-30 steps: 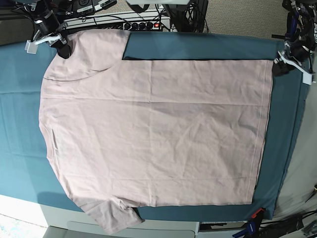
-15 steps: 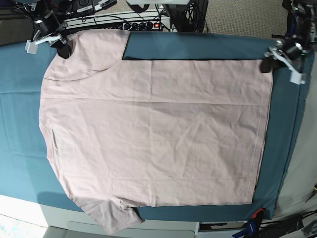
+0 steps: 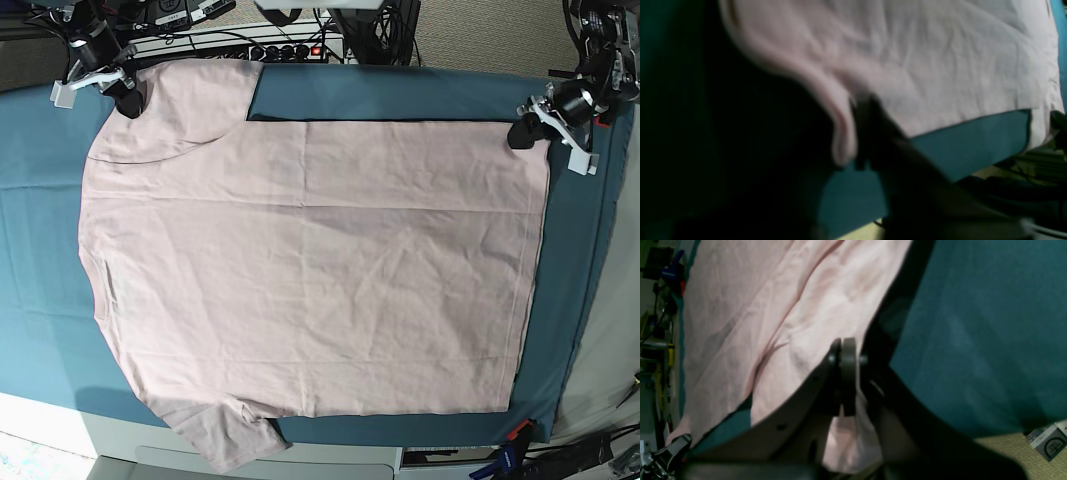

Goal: Fold the T-shirt properly
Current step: 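Lower the left gripper and grasp the opposite shoulder corner, then lift both shoulder corners and pull the shirt toward the robot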

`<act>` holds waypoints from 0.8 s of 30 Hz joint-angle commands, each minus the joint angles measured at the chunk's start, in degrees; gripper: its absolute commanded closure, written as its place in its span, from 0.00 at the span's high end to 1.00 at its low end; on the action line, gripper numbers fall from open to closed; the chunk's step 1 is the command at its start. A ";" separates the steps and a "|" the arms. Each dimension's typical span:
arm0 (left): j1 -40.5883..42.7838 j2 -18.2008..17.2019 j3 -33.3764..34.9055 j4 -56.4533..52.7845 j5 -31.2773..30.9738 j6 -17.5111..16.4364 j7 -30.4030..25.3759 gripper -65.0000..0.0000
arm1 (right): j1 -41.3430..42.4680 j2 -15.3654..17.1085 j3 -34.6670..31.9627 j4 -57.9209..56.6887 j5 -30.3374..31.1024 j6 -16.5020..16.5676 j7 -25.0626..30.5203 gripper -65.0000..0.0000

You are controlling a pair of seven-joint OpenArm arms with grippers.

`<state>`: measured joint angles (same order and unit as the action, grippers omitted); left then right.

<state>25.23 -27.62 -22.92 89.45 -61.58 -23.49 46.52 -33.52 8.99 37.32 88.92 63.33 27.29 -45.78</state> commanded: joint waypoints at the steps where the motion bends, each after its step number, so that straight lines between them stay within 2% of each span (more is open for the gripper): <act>1: 0.63 -0.50 0.20 0.02 2.54 0.92 2.73 0.00 | -0.76 0.20 -0.20 -0.07 -3.17 -1.31 -2.14 0.00; 5: 0.70 -0.61 0.20 0.20 3.13 0.92 2.58 0.00 | -0.79 0.22 -0.20 -0.07 -3.23 -0.50 -2.56 0.00; 9: 0.83 -1.16 0.20 0.68 3.15 0.90 2.67 0.00 | -0.81 0.24 -0.20 -0.07 -3.21 4.46 -4.42 0.00; 16: 3.39 -1.31 0.20 4.37 3.98 0.90 2.73 0.00 | -1.11 1.14 -0.11 -0.04 -3.21 4.50 -4.90 0.00; 24: 6.23 -1.27 0.20 8.26 5.97 0.92 2.38 0.00 | -2.95 4.66 -0.09 -0.02 -3.15 4.50 -5.70 0.00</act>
<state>30.81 -28.10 -22.55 97.27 -56.84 -22.92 47.42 -35.44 13.08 37.04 88.82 62.92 33.06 -49.47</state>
